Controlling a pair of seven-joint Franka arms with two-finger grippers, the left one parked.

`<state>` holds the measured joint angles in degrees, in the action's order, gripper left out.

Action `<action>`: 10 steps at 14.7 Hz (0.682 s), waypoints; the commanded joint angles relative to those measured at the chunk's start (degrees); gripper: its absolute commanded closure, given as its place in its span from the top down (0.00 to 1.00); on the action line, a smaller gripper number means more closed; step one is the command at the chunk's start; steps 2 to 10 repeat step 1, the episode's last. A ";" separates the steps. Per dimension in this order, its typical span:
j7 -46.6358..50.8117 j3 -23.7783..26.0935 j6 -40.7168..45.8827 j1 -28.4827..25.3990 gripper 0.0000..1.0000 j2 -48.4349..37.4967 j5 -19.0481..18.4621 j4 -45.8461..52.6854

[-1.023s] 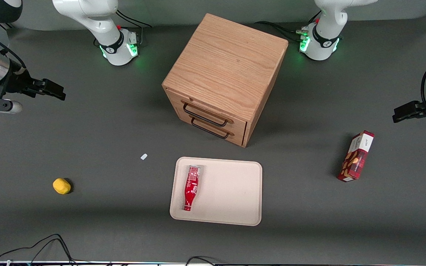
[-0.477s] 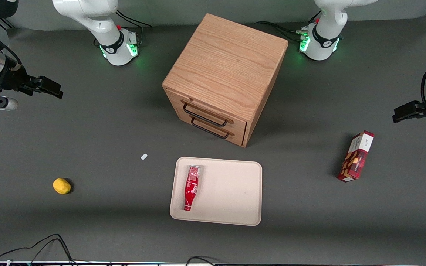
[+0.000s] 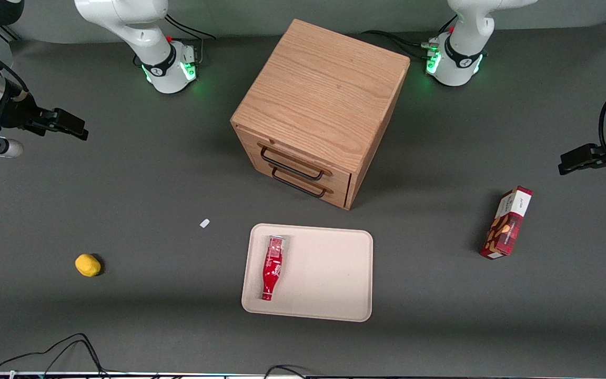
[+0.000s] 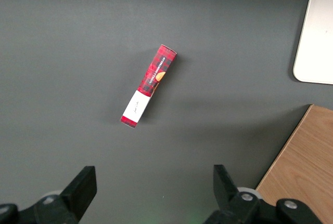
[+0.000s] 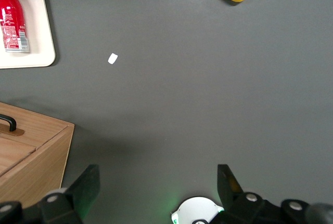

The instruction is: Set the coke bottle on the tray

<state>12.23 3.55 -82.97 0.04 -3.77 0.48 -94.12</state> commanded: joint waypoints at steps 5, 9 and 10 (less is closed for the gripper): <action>0.16 -0.91 1.06 -0.92 1.00 -0.36 0.75 0.69; 0.16 -0.91 1.06 -0.92 1.00 -0.36 0.75 0.69; 0.16 -0.91 1.06 -0.92 1.00 -0.36 0.75 0.69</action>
